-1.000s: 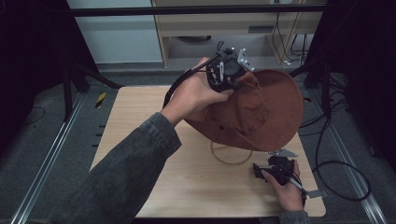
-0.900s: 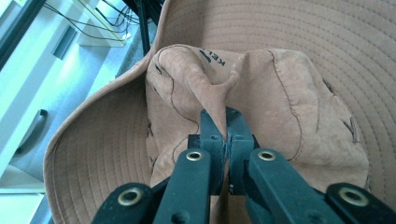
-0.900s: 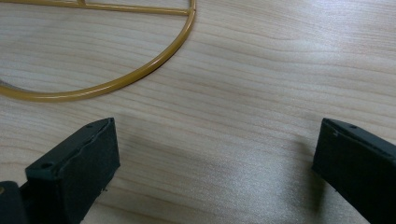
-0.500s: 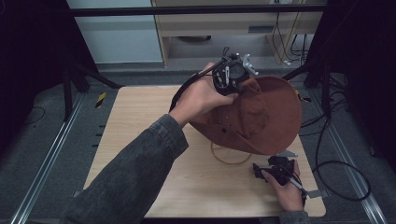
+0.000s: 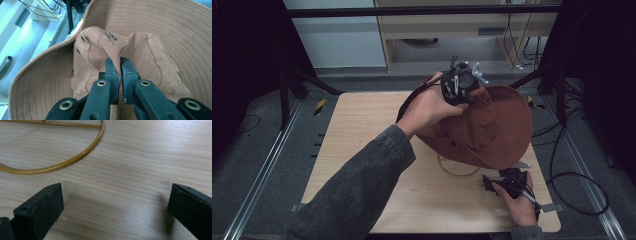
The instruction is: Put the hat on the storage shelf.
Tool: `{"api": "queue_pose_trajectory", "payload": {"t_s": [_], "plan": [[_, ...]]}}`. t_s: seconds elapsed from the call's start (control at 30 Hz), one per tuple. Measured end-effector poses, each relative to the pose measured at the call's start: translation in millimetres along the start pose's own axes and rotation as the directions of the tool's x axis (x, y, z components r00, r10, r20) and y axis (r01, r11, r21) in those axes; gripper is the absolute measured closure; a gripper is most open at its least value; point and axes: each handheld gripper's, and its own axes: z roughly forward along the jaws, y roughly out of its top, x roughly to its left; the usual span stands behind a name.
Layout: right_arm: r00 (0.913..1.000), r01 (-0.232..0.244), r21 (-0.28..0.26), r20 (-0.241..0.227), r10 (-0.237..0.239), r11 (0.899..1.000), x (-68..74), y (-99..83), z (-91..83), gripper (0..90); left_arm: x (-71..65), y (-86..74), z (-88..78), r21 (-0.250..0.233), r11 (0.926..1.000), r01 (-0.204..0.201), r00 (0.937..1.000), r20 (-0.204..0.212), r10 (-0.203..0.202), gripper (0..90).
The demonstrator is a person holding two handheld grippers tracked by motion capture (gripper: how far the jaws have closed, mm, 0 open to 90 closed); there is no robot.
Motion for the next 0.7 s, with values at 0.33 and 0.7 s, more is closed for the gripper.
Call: {"api": "queue_pose_trajectory", "payload": {"t_s": [0.33, 0.7], "plan": [[1.0000, 0.001, 0.000, 0.000, -0.001, 1.000, -0.1, 0.0, 0.0, 0.4, -1.6, -0.8, 5.1, -0.005, 0.9999, 0.010, 0.9998, -0.020, -0.010, 76.0], [1.0000, 0.001, 0.000, 0.000, -0.001, 1.000, -0.1, 0.0, 0.0, 0.4, -1.1, -11.0, 1.8, -0.041, 0.9984, 0.040, 0.9972, -0.061, -0.042, 55.6]]}}
